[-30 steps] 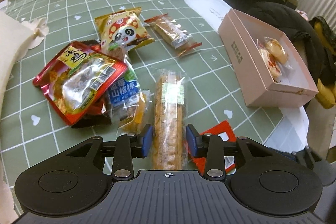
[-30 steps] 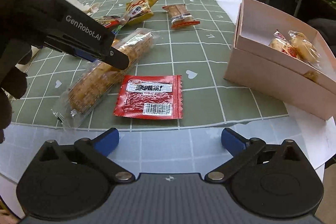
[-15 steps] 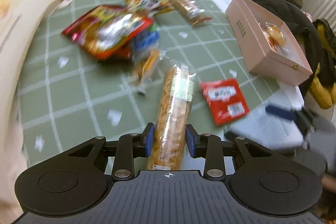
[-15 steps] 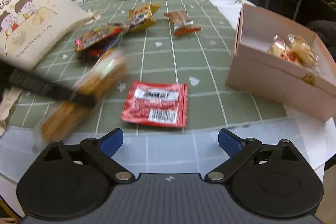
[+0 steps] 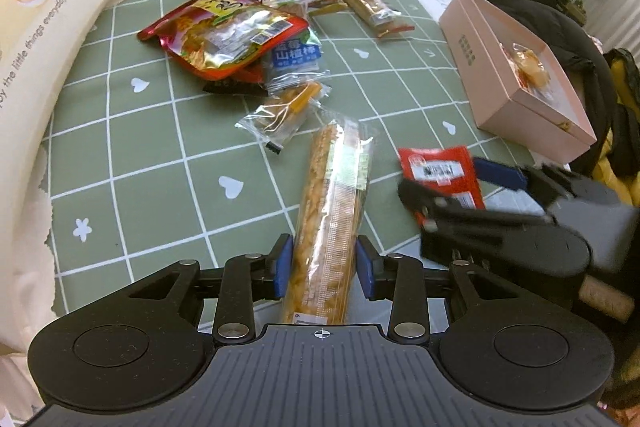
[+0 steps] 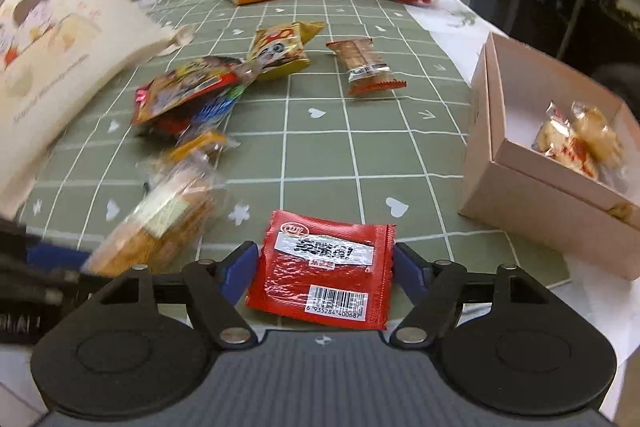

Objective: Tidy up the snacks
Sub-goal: 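Grasp the red spicy-strip packet with the right tool and lift it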

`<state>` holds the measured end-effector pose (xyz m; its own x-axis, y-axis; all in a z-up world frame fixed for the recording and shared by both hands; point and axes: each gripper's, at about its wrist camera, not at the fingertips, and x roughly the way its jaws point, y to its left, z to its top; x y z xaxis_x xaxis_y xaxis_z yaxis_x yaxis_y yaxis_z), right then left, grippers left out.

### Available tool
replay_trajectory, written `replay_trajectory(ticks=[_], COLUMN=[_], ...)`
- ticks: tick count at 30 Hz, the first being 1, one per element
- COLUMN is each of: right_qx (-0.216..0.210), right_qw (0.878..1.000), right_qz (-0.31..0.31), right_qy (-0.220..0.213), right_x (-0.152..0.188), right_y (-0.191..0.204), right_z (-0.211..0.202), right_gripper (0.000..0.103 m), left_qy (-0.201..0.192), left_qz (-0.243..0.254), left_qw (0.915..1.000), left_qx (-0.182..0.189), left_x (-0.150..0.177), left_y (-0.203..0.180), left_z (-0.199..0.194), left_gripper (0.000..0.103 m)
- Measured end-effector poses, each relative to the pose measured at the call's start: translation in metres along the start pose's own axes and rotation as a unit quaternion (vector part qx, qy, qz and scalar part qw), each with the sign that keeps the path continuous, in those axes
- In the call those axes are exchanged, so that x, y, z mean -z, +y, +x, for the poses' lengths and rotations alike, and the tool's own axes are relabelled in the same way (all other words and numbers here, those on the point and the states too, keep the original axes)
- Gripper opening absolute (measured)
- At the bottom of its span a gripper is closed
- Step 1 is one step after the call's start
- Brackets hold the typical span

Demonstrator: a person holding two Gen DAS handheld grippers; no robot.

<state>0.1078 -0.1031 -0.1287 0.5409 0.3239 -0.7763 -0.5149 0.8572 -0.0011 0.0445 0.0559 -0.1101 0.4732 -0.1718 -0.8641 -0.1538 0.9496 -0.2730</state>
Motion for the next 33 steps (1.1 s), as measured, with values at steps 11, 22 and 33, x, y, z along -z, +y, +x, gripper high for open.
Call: replay_trajectory(ticks=[11, 22, 33], right_qx=[-0.003, -0.01, -0.01], right_qw=[0.999, 1.0, 0.998], right_qz=[0.032, 0.026, 0.041], right_qy=[-0.021, -0.008, -0.036], right_x=[0.032, 0.025, 0.037], right_y=[-0.016, -0.013, -0.036], right_z=[-0.017, -0.025, -0.079], right_gripper=[0.087, 0.069, 0.055], left_qy=[-0.006, -0.012, -0.017], left_qz=[0.019, 0.027, 0.055], left_qw=[0.9997, 0.999, 0.9981], left_qx=[-0.015, -0.033, 0.019], left_x=[0.003, 0.005, 0.025], left_y=[-0.006, -0.013, -0.037], left_z=[0.0, 0.001, -0.013], left_gripper=[0.039, 0.04, 0.034])
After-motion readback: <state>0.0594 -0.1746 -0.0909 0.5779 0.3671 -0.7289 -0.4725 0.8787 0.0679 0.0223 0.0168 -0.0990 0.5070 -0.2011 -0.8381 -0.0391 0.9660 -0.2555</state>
